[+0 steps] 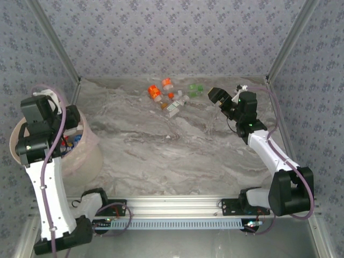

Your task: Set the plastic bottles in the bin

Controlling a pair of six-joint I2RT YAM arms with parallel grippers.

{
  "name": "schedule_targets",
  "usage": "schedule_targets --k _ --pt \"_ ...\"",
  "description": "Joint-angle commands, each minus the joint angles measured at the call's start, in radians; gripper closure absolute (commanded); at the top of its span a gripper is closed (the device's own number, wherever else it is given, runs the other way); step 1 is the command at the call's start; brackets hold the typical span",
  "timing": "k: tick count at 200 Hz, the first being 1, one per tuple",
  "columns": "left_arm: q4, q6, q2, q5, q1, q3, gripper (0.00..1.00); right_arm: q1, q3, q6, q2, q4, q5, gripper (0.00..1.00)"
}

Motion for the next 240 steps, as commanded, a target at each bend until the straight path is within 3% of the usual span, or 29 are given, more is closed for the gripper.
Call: schedule_targets --k 1,39,63,73,138,202,221,240 --pt "-0.013 0.093 -0.008 0.116 0.060 -0.045 0.45 -0.007 0.008 0.007 0.007 0.013 -0.013 0.00" --pt "0.027 0.163 -0.035 0.126 0.065 -0.123 0.37 -0.013 0.013 0.002 0.008 0.006 -0.010 0.00" --pt "0.020 0.161 -0.047 0.100 0.065 -0.108 0.09 -0.019 0.021 -0.003 0.013 0.002 -0.018 0.00" --pt "0.015 0.158 -0.053 0.096 0.065 -0.095 0.03 -0.021 0.022 -0.003 0.014 0.000 -0.019 0.00" --pt "0.016 0.044 -0.019 0.202 0.068 -0.028 0.02 -0.032 -0.014 -0.003 0.013 0.000 -0.022 0.00" --pt "0.052 -0.158 0.019 0.305 0.061 0.003 0.02 -0.044 -0.017 -0.013 0.008 -0.040 -0.015 0.00" --pt "0.076 -0.222 0.017 0.287 0.005 0.005 0.02 -0.044 -0.015 -0.015 0.003 -0.062 0.012 0.00" --pt "0.096 -0.252 0.011 0.182 -0.114 0.021 0.02 -0.044 -0.009 -0.028 -0.001 -0.094 0.054 0.00"
